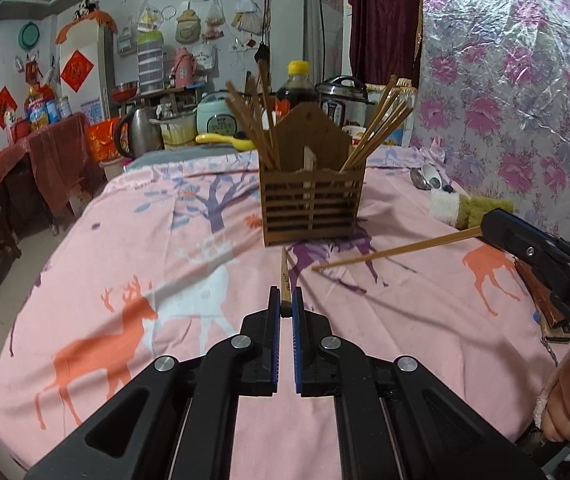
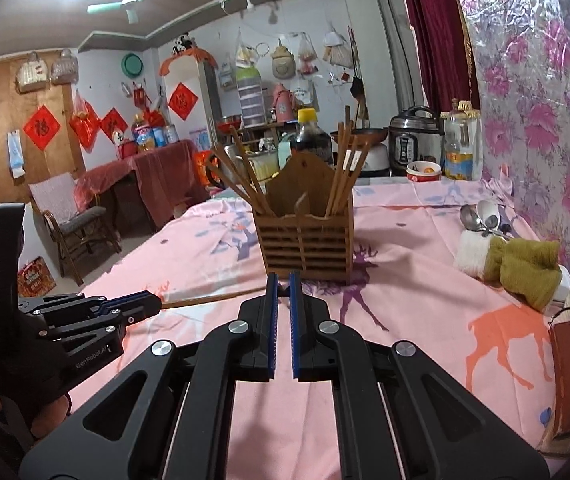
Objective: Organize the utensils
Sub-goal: 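Lift both chopsticks up over the wooden holder and lower them in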
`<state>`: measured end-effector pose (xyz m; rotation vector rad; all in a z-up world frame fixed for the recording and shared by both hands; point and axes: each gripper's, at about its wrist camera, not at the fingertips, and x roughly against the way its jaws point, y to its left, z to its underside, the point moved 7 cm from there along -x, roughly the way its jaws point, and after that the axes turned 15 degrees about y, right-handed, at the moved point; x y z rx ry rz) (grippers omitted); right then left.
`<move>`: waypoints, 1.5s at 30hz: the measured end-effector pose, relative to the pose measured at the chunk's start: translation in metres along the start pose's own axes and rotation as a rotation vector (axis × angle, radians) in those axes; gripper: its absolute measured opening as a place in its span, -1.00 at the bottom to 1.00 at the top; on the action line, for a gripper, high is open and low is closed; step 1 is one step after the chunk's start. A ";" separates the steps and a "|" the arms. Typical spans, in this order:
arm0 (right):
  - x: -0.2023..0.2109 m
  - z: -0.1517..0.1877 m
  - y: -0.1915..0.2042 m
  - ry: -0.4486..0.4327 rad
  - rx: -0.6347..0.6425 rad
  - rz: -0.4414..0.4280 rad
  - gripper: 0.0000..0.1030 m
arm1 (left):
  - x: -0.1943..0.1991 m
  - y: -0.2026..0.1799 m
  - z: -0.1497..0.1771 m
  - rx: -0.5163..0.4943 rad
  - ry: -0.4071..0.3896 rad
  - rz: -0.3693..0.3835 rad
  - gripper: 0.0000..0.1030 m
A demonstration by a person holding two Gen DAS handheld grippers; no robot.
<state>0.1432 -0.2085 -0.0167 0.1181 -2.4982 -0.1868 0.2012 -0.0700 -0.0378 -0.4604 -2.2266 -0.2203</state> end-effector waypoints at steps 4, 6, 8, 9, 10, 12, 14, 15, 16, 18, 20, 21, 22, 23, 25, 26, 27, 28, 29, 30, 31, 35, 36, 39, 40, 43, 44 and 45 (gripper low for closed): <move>0.006 -0.004 0.003 -0.018 0.010 -0.001 -0.89 | 0.010 -0.005 -0.005 -0.021 -0.029 -0.013 -0.88; 0.010 -0.006 0.004 -0.030 0.014 -0.001 -0.89 | 0.014 -0.007 -0.007 -0.027 -0.038 -0.017 -0.88; 0.016 -0.010 0.006 -0.046 0.019 -0.003 -0.89 | 0.019 -0.008 -0.010 -0.032 -0.050 -0.020 -0.88; 0.018 -0.012 0.006 -0.054 0.021 -0.004 -0.89 | 0.022 -0.008 -0.012 -0.033 -0.056 -0.021 -0.88; 0.020 -0.014 0.007 -0.059 0.022 -0.004 -0.89 | 0.023 -0.009 -0.013 -0.035 -0.060 -0.022 -0.88; 0.026 -0.018 0.009 -0.072 0.025 -0.009 -0.89 | 0.028 -0.010 -0.016 -0.042 -0.071 -0.027 -0.88; 0.029 -0.020 0.010 -0.081 0.027 -0.012 -0.89 | 0.032 -0.012 -0.018 -0.049 -0.081 -0.030 -0.88; 0.031 -0.021 0.011 -0.085 0.028 -0.013 -0.89 | 0.033 -0.012 -0.018 -0.051 -0.084 -0.032 -0.88; 0.032 -0.022 0.011 -0.088 0.027 -0.015 -0.89 | 0.035 -0.013 -0.019 -0.053 -0.087 -0.035 -0.88; 0.033 -0.023 0.011 -0.088 0.028 -0.017 -0.89 | 0.036 -0.016 -0.020 -0.058 -0.092 -0.036 -0.88; 0.034 -0.023 0.011 -0.090 0.031 -0.016 -0.89 | 0.038 -0.018 -0.022 -0.064 -0.098 -0.038 -0.88; 0.034 -0.025 0.010 -0.091 0.031 -0.016 -0.89 | 0.040 -0.019 -0.023 -0.069 -0.102 -0.041 -0.88; 0.034 -0.026 0.010 -0.092 0.031 -0.017 -0.89 | 0.041 -0.020 -0.023 -0.071 -0.105 -0.043 -0.88; 0.034 -0.026 0.010 -0.093 0.032 -0.018 -0.89 | 0.042 -0.021 -0.025 -0.075 -0.109 -0.043 -0.88; 0.036 -0.030 0.010 -0.098 0.032 -0.020 -0.89 | 0.044 -0.021 -0.029 -0.077 -0.115 -0.043 -0.88; 0.036 -0.032 0.010 -0.100 0.033 -0.020 -0.89 | 0.044 -0.022 -0.031 -0.078 -0.117 -0.041 -0.88; 0.036 -0.035 0.010 -0.103 0.035 -0.018 -0.89 | 0.044 -0.022 -0.033 -0.078 -0.118 -0.038 -0.88; 0.036 -0.037 0.010 -0.106 0.036 -0.015 -0.89 | 0.044 -0.022 -0.036 -0.079 -0.118 -0.036 -0.88; 0.036 -0.039 0.009 -0.107 0.035 -0.014 -0.89 | 0.043 -0.023 -0.038 -0.081 -0.120 -0.036 -0.88; 0.035 -0.042 0.008 -0.107 0.033 -0.014 -0.89 | 0.042 -0.024 -0.040 -0.085 -0.121 -0.037 -0.88; 0.035 -0.044 0.008 -0.107 0.033 -0.014 -0.89 | 0.042 -0.024 -0.042 -0.087 -0.122 -0.038 -0.88; 0.029 -0.055 0.006 -0.104 0.029 -0.016 -0.89 | 0.040 -0.026 -0.053 -0.104 -0.130 -0.041 -0.88; 0.027 -0.058 0.005 -0.105 0.030 -0.015 -0.89 | 0.040 -0.026 -0.056 -0.107 -0.132 -0.041 -0.88; 0.023 -0.068 0.003 -0.109 0.030 -0.017 -0.89 | 0.038 -0.026 -0.067 -0.116 -0.135 -0.039 -0.88; 0.022 -0.071 0.004 -0.110 0.029 -0.019 -0.89 | 0.037 -0.026 -0.071 -0.118 -0.135 -0.037 -0.88; 0.018 -0.084 0.002 -0.117 0.027 -0.025 -0.89 | 0.036 -0.026 -0.083 -0.128 -0.142 -0.035 -0.88; 0.018 -0.088 0.001 -0.121 0.027 -0.025 -0.89 | 0.035 -0.026 -0.087 -0.131 -0.144 -0.032 -0.88; 0.017 -0.093 0.000 -0.125 0.025 -0.028 -0.89 | 0.035 -0.026 -0.090 -0.132 -0.144 -0.028 -0.88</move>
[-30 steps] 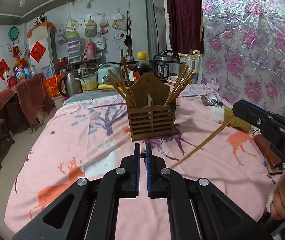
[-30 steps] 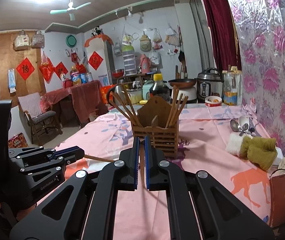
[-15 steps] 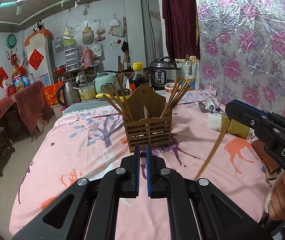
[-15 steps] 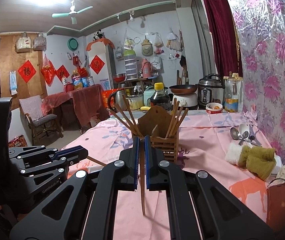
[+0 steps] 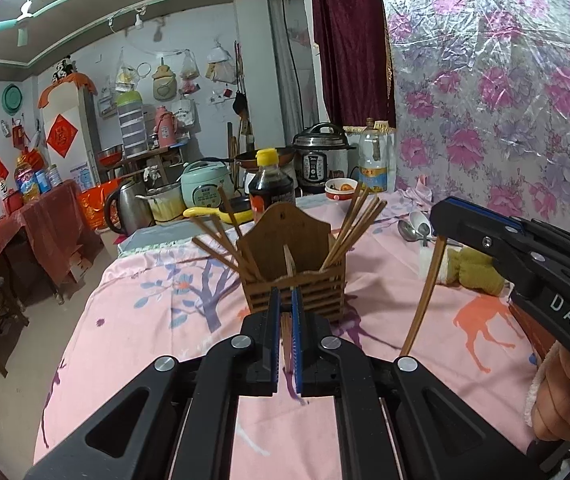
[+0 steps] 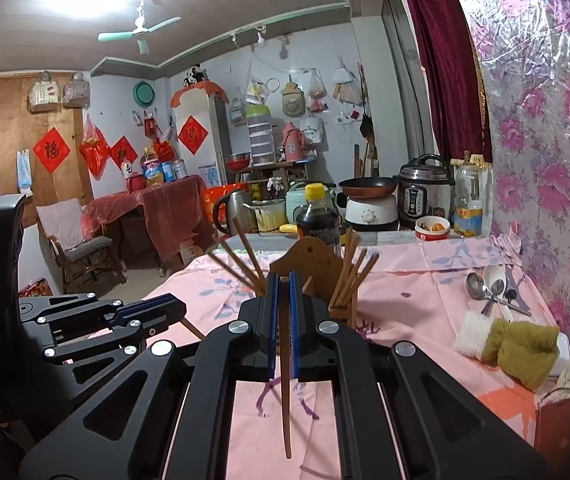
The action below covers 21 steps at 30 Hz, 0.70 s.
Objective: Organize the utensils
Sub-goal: 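Lift both chopsticks up over the wooden holder and lower them in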
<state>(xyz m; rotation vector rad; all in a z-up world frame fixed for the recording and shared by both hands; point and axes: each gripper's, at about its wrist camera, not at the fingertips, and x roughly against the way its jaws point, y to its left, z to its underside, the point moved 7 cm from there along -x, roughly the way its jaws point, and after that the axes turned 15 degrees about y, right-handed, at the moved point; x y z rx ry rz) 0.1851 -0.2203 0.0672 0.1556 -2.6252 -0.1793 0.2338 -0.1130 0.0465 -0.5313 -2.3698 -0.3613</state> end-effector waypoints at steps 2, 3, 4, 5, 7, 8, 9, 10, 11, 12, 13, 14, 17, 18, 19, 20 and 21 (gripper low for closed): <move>-0.002 -0.008 -0.002 -0.007 -0.003 -0.006 -0.89 | -0.003 0.000 -0.008 -0.004 -0.002 0.006 -0.88; -0.003 -0.013 -0.002 -0.012 -0.003 -0.010 -0.89 | -0.004 0.000 -0.011 -0.005 -0.003 0.008 -0.88; -0.004 -0.017 -0.003 -0.016 -0.003 -0.012 -0.89 | -0.005 0.000 -0.015 -0.006 -0.004 0.011 -0.88; -0.005 -0.022 -0.003 -0.021 -0.003 -0.013 -0.89 | -0.007 0.000 -0.019 -0.007 -0.003 0.014 -0.88; -0.008 -0.032 -0.004 -0.030 -0.004 -0.018 -0.89 | -0.011 0.000 -0.026 -0.009 -0.002 0.021 -0.88; -0.009 -0.038 -0.005 -0.034 -0.005 -0.019 -0.89 | -0.012 0.001 -0.029 -0.009 -0.002 0.021 -0.88; -0.010 -0.040 -0.004 -0.037 -0.005 -0.020 -0.89 | -0.014 0.001 -0.034 -0.010 -0.003 0.021 -0.88; -0.011 -0.047 -0.005 -0.044 -0.007 -0.020 -0.89 | -0.014 0.002 -0.037 -0.009 -0.006 0.022 -0.88; -0.012 -0.052 -0.006 -0.050 -0.008 -0.020 -0.89 | -0.014 0.004 -0.043 -0.007 -0.008 0.028 -0.88; -0.013 -0.059 -0.006 -0.057 -0.008 -0.021 -0.89 | -0.014 0.006 -0.049 -0.004 -0.011 0.038 -0.88; -0.014 -0.064 -0.007 -0.062 -0.008 -0.022 -0.89 | -0.014 0.008 -0.055 -0.001 -0.014 0.044 -0.88; -0.015 -0.072 -0.007 -0.067 -0.011 -0.024 -0.89 | -0.014 0.010 -0.063 0.001 -0.017 0.051 -0.88; -0.019 -0.092 -0.012 -0.081 -0.023 -0.027 -0.89 | -0.015 0.017 -0.090 0.014 -0.023 0.069 -0.88; -0.021 -0.102 -0.014 -0.088 -0.028 -0.027 -0.89 | -0.015 0.020 -0.101 0.019 -0.030 0.077 -0.88; -0.021 -0.107 -0.014 -0.092 -0.029 -0.025 -0.89 | -0.014 0.022 -0.110 0.025 -0.037 0.085 -0.88; -0.022 -0.115 -0.016 -0.100 -0.031 -0.024 -0.89 | -0.013 0.024 -0.118 0.028 -0.042 0.091 -0.88; -0.023 -0.124 -0.017 -0.109 -0.032 -0.021 -0.89 | -0.013 0.025 -0.127 0.031 -0.048 0.096 -0.88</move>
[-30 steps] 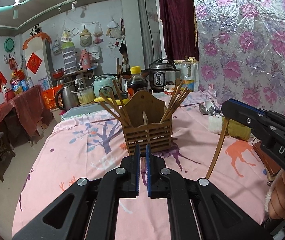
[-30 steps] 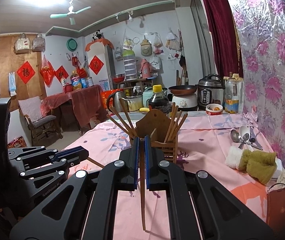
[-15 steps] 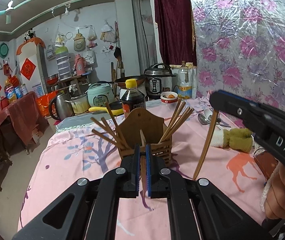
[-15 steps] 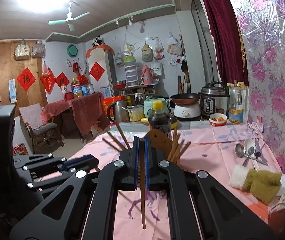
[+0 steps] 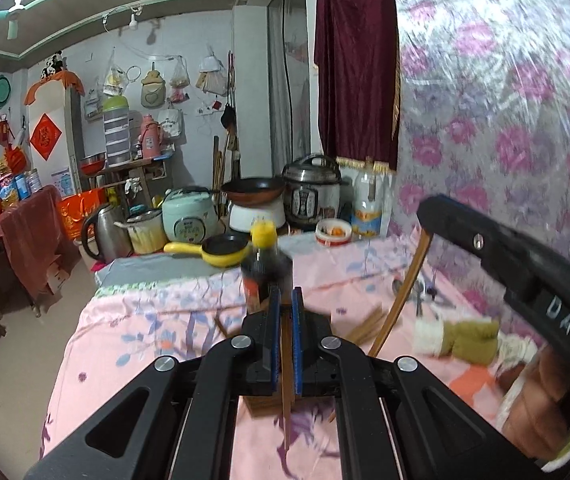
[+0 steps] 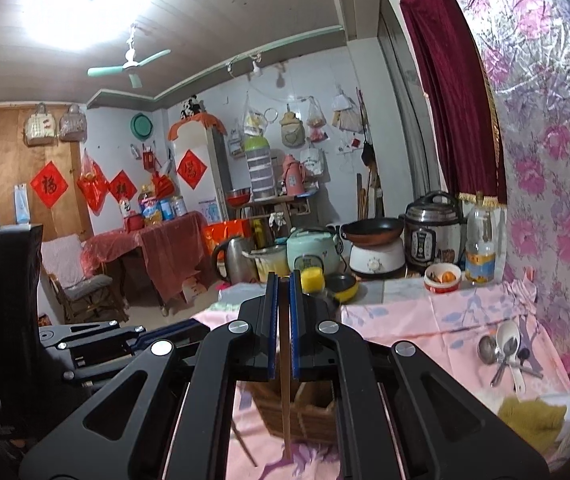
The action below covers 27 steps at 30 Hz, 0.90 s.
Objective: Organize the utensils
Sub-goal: 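Lift both chopsticks up over the wooden holder and lower them in, then open both tools to release the chopsticks into the holder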
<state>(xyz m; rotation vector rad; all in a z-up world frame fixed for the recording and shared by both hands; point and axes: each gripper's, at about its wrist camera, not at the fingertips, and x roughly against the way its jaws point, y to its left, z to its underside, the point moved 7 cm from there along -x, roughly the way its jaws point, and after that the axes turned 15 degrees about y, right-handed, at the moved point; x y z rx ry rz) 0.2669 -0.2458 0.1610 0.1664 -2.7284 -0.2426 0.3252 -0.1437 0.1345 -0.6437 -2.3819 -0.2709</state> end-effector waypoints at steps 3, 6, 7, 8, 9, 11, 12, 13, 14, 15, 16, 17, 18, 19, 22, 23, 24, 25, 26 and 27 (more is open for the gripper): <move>-0.005 -0.021 -0.001 -0.022 0.005 0.010 -0.89 | 0.001 0.004 -0.034 0.004 -0.030 -0.004 -0.88; -0.012 -0.041 0.001 -0.046 0.021 0.022 -0.89 | 0.003 0.008 -0.059 0.009 -0.055 -0.007 -0.88; -0.014 -0.045 0.001 -0.052 0.025 0.028 -0.89 | 0.004 0.011 -0.068 0.012 -0.068 -0.014 -0.88; -0.016 -0.048 0.002 -0.060 0.031 0.036 -0.89 | 0.005 0.013 -0.075 0.015 -0.082 -0.023 -0.88; -0.020 -0.051 0.002 -0.068 0.038 0.045 -0.89 | 0.005 0.015 -0.080 0.019 -0.092 -0.028 -0.88; -0.026 -0.050 0.000 -0.075 0.043 0.059 -0.89 | -0.002 0.021 -0.085 0.040 -0.100 -0.026 -0.88; -0.031 -0.047 -0.002 -0.076 0.045 0.067 -0.89 | -0.006 0.024 -0.085 0.047 -0.101 -0.028 -0.88; -0.035 -0.045 -0.003 -0.072 0.045 0.071 -0.89 | -0.014 0.027 -0.083 0.058 -0.099 -0.031 -0.88; -0.042 -0.042 -0.005 -0.064 0.045 0.079 -0.89 | -0.020 0.029 -0.082 0.065 -0.093 -0.028 -0.88; -0.049 -0.038 -0.007 -0.057 0.044 0.089 -0.89 | -0.029 0.032 -0.078 0.072 -0.082 -0.022 -0.88; -0.053 -0.035 -0.008 -0.052 0.044 0.094 -0.89 | -0.037 0.034 -0.075 0.079 -0.072 -0.022 -0.88; -0.060 -0.031 -0.011 -0.042 0.042 0.099 -0.89 | -0.044 0.035 -0.071 0.083 -0.063 -0.025 -0.88; -0.067 -0.028 -0.014 -0.033 0.039 0.103 -0.89 | -0.052 0.036 -0.067 0.087 -0.055 -0.030 -0.88; -0.071 -0.025 -0.015 -0.026 0.037 0.107 -0.89 | -0.057 0.038 -0.065 0.090 -0.047 -0.031 -0.88; -0.085 -0.020 -0.020 -0.009 0.031 0.119 -0.89 | -0.075 0.042 -0.055 0.092 -0.017 -0.036 -0.88; -0.087 -0.021 -0.021 -0.010 0.028 0.120 -0.88 | -0.079 0.043 -0.052 0.091 -0.009 -0.040 -0.88; -0.089 -0.023 -0.023 -0.007 0.024 0.114 -0.88 | -0.083 0.045 -0.049 0.091 -0.002 -0.042 -0.88; -0.091 -0.024 -0.023 -0.005 0.022 0.109 -0.89 | -0.086 0.046 -0.048 0.093 0.002 -0.043 -0.88; -0.092 -0.027 -0.023 -0.009 0.024 0.108 -0.89 | -0.088 0.047 -0.047 0.094 0.005 -0.043 -0.88; -0.092 -0.031 -0.021 -0.017 0.032 0.109 -0.89 | -0.090 0.049 -0.047 0.097 0.008 -0.042 -0.88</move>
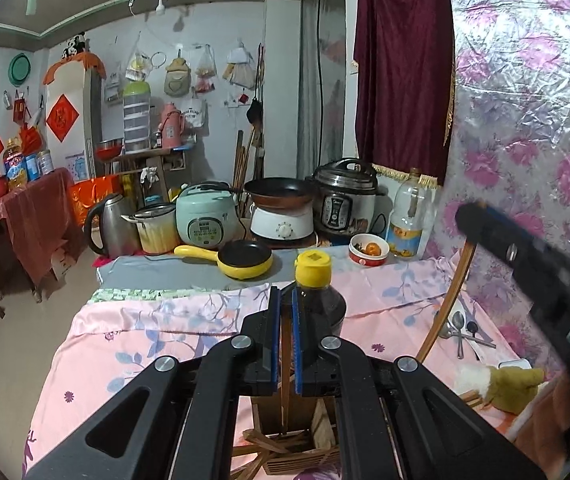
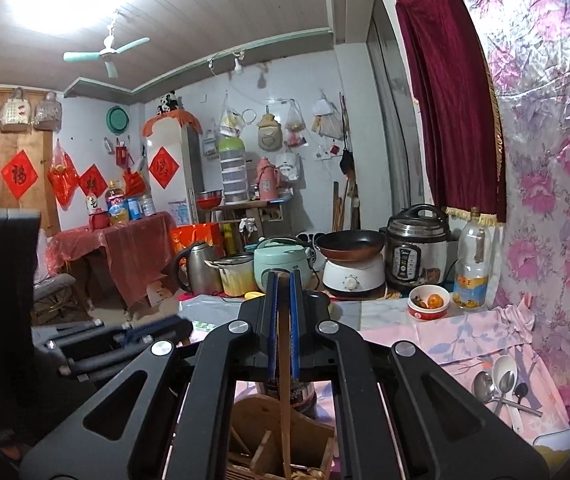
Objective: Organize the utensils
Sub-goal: 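Open both tools to release the chopsticks into the holder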
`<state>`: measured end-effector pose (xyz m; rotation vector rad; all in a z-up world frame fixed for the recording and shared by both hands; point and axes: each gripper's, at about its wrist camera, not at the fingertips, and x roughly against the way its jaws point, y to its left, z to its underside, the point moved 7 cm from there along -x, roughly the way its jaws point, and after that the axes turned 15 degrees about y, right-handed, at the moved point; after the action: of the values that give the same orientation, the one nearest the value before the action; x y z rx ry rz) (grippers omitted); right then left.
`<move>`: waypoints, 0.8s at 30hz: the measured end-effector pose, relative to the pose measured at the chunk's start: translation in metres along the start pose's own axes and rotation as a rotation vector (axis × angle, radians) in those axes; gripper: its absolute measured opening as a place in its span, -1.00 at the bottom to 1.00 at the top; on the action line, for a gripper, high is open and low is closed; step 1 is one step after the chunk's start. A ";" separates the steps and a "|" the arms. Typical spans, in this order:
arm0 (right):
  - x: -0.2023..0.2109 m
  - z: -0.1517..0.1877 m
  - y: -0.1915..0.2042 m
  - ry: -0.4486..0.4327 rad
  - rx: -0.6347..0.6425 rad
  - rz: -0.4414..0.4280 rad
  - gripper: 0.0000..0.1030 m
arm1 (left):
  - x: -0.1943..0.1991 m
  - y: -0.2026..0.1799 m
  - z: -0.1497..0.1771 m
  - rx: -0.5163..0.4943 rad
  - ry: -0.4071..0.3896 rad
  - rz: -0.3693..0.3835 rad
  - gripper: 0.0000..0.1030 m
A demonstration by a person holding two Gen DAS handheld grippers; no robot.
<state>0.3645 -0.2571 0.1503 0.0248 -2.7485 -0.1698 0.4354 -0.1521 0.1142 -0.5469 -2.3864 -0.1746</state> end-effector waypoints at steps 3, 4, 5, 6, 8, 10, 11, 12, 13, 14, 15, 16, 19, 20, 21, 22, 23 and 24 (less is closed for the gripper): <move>0.000 -0.005 0.006 -0.011 0.004 -0.011 -0.89 | -0.005 0.004 -0.001 0.010 0.006 0.006 -0.88; -0.001 -0.005 0.007 -0.014 0.004 -0.010 -0.89 | -0.006 0.005 -0.001 0.012 0.008 0.008 -0.88; -0.002 -0.005 0.007 -0.015 0.005 -0.008 -0.89 | -0.007 0.007 0.000 0.015 0.010 0.010 -0.88; -0.004 -0.003 0.007 -0.012 0.004 -0.007 -0.89 | -0.009 0.008 0.000 0.017 0.012 0.011 -0.88; -0.006 -0.002 0.007 -0.003 0.002 -0.004 -0.89 | -0.010 0.009 0.002 0.017 0.017 0.011 -0.88; -0.012 0.001 0.006 0.009 0.000 0.000 -0.89 | -0.012 0.010 0.004 0.017 0.025 0.011 -0.88; -0.014 0.003 0.005 0.014 -0.002 0.002 -0.89 | -0.012 0.009 0.003 0.017 0.028 0.012 -0.88; -0.016 0.004 0.004 0.018 -0.004 0.002 -0.89 | -0.013 0.010 0.004 0.017 0.030 0.011 -0.88; -0.017 0.004 0.004 0.022 -0.005 0.003 -0.89 | -0.013 0.010 0.004 0.018 0.032 0.009 -0.88; -0.019 0.005 0.005 0.029 -0.002 0.002 -0.89 | -0.013 0.010 0.004 0.017 0.034 0.007 -0.88; -0.021 0.007 0.006 0.041 0.005 -0.005 -0.88 | -0.013 0.010 0.004 0.019 0.040 0.003 -0.88; -0.022 0.009 0.007 0.054 0.008 -0.012 -0.85 | -0.013 0.010 0.005 0.023 0.041 -0.003 -0.85; -0.019 0.022 0.003 0.086 -0.006 0.003 -0.75 | -0.007 0.011 0.009 0.033 0.031 -0.017 0.28; -0.016 0.029 0.000 0.102 -0.024 -0.003 -0.75 | -0.003 0.012 0.013 0.041 0.015 -0.023 0.50; -0.014 0.035 -0.003 0.110 -0.039 -0.007 -0.75 | 0.002 0.012 0.019 0.046 0.010 -0.032 0.53; -0.010 0.044 -0.007 0.121 -0.058 -0.004 -0.75 | 0.004 0.010 0.025 0.042 0.015 -0.029 0.53; -0.007 0.052 -0.010 0.133 -0.072 -0.002 -0.75 | 0.006 0.009 0.030 0.039 0.019 -0.026 0.53; -0.004 0.060 -0.013 0.146 -0.083 -0.003 -0.75 | 0.010 0.007 0.036 0.038 0.019 -0.026 0.58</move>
<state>0.3453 -0.2629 0.0927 0.0185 -2.5932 -0.2721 0.4106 -0.1327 0.0931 -0.4951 -2.3737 -0.1453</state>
